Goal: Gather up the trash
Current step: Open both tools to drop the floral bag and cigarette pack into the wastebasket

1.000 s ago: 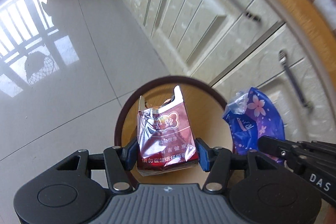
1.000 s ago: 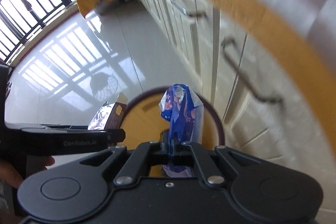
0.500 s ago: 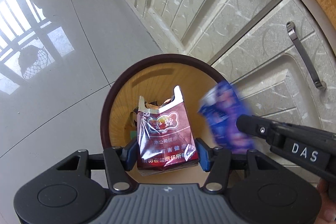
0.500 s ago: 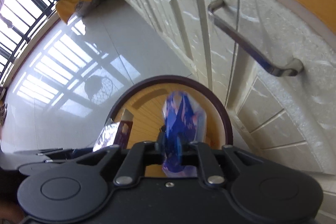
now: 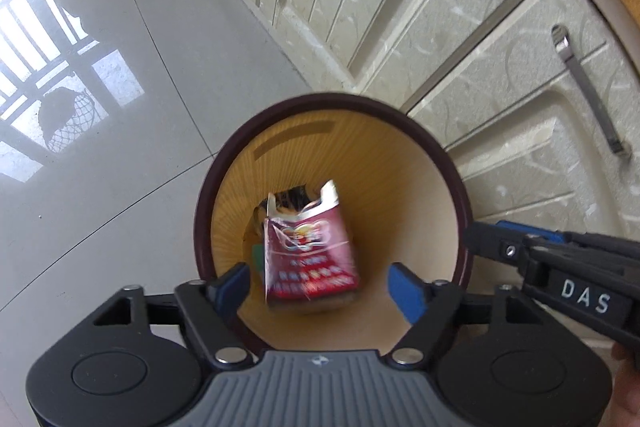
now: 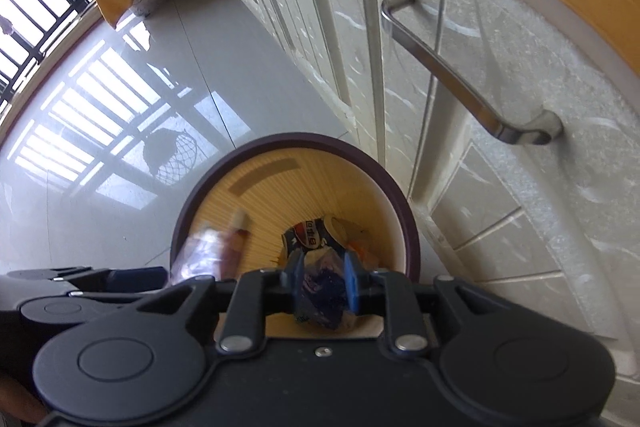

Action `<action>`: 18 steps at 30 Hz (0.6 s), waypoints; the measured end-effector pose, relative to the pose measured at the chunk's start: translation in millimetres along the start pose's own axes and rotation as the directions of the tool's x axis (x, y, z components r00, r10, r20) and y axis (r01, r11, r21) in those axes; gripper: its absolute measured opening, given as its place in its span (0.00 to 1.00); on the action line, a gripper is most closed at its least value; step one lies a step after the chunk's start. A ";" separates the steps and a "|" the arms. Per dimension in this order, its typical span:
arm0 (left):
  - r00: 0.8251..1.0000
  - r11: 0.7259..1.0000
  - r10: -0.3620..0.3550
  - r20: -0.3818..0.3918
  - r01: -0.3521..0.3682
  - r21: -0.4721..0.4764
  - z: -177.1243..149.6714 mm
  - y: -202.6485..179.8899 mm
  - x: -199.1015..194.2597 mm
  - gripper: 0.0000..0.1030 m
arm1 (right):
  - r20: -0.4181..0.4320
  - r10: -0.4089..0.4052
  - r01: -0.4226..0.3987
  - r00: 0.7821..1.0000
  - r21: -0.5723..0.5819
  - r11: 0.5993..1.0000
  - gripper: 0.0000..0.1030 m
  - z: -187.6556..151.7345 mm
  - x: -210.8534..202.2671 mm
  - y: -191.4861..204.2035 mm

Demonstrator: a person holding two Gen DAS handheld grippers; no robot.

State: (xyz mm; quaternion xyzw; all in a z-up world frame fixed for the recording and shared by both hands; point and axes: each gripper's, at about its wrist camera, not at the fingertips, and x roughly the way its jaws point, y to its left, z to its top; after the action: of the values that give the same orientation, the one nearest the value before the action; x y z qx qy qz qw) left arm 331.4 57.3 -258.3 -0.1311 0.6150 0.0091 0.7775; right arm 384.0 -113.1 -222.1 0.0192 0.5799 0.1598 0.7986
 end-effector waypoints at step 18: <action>0.998 0.997 0.056 -0.034 -0.054 0.063 -10.9 15.4 -7.5 0.89 | -0.040 -0.015 0.013 0.999 -0.064 0.998 0.43 -15.3 0.2 -2.9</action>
State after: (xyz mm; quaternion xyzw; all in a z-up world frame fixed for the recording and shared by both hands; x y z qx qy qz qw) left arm 316.5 71.0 -256.3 -0.0902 0.6322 0.0090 0.7695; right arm 370.4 -118.1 -227.9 -0.0136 0.5906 0.1730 0.7881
